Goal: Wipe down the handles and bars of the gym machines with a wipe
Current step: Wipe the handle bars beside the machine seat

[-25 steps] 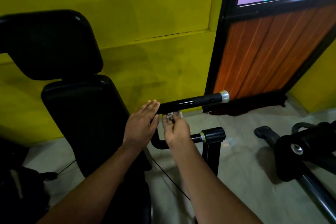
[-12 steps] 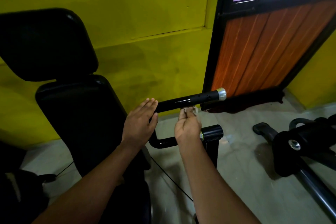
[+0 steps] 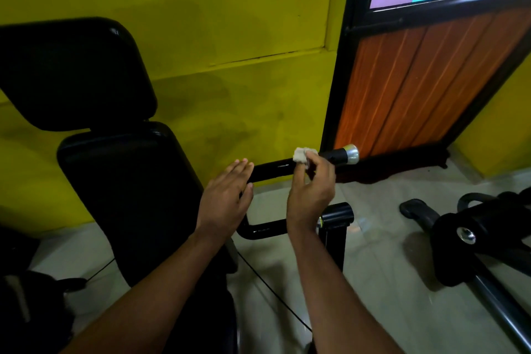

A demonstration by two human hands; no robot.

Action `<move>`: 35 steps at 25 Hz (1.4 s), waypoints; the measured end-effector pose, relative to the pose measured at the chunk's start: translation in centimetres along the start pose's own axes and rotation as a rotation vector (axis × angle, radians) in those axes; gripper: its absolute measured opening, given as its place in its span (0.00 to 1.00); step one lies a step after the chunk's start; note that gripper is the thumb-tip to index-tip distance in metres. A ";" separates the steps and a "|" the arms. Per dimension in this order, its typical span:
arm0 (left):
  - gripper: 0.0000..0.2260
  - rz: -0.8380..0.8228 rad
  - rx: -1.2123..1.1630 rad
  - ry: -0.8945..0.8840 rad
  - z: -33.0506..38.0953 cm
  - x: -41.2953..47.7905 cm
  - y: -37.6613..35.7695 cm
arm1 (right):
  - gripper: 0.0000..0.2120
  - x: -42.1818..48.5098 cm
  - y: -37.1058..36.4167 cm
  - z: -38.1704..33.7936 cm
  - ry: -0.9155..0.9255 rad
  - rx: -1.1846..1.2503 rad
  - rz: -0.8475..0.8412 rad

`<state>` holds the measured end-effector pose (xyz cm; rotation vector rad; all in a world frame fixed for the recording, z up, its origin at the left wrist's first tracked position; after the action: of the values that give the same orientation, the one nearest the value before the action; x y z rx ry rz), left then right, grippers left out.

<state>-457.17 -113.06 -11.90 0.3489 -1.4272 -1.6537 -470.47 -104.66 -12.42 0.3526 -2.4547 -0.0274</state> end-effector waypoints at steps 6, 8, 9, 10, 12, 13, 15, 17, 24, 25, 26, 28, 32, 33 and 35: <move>0.22 -0.044 0.000 -0.023 0.4 0.1 0.2 | 0.12 2.0 0.7 0.7 0.376 -0.387 -0.466; 0.22 -0.047 -0.001 -0.058 0.6 0.4 0.1 | 0.14 2.2 0.5 0.2 0.531 -0.483 -0.605; 0.22 -0.041 0.005 -0.070 0.6 0.6 0.1 | 0.15 2.8 0.4 0.2 0.623 -0.528 -0.681; 0.21 -0.039 0.015 -0.071 0.7 0.8 0.1 | 0.13 4.1 0.5 0.3 0.627 -0.553 -0.732; 0.20 -0.035 0.026 -0.062 0.8 1.0 0.2 | 0.11 6.6 0.7 0.0 0.463 -0.611 -0.806; 0.20 -0.025 0.022 -0.060 1.0 1.0 0.3 | 0.11 7.4 0.6 -0.2 0.430 -0.615 -0.865; 0.19 -0.002 0.010 -0.061 1.3 1.0 0.2 | 0.14 8.5 -0.1 -0.9 0.462 -0.625 -1.064; 0.18 0.011 0.007 -0.058 1.6 1.0 0.1 | 0.13 10.0 -0.9 -1.4 0.417 -0.678 -1.192; 0.18 -0.002 -0.041 -0.041 1.4 1.3 0.0 | 0.10 10.7 -4.3 -1.2 0.314 -0.706 -1.372; 0.18 -0.009 -0.045 -0.035 1.4 1.4 0.0 | 0.13 11.2 -4.4 -0.9 0.272 -0.752 -1.400; 0.18 -0.014 -0.047 -0.033 1.3 1.5 0.0 | 0.13 11.4 -4.5 -0.9 0.259 -0.767 -1.445; 0.18 -0.017 -0.049 -0.038 1.3 1.7 -0.1 | 0.10 11.5 -4.7 -1.4 0.298 -0.752 -1.483; 0.19 -0.016 -0.032 -0.056 1.7 1.8 -0.2 | 0.16 11.2 -3.1 -1.6 0.309 -0.969 -1.300; 0.19 -0.014 -0.025 -0.066 1.8 1.8 -0.3 | 0.14 10.8 -2.7 -1.8 0.328 -0.991 -1.246; 0.21 -0.016 -0.018 -0.087 1.9 2.0 -0.5 | 0.10 9.3 -2.2 -2.5 0.404 -0.927 -1.180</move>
<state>-459.83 -113.40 -11.17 0.2813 -1.4758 -1.7117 -475.36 -108.98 -5.05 1.1365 -1.3148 -1.3520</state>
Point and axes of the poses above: each hand's wrist, its own x-axis towards the middle knuckle, its own y-axis out of the back of the hand, z = x × y, the point moved 3 cm from there along x, towards the middle knuckle, and after that the axes turned 9 degrees about y, right-handed, at the moved point
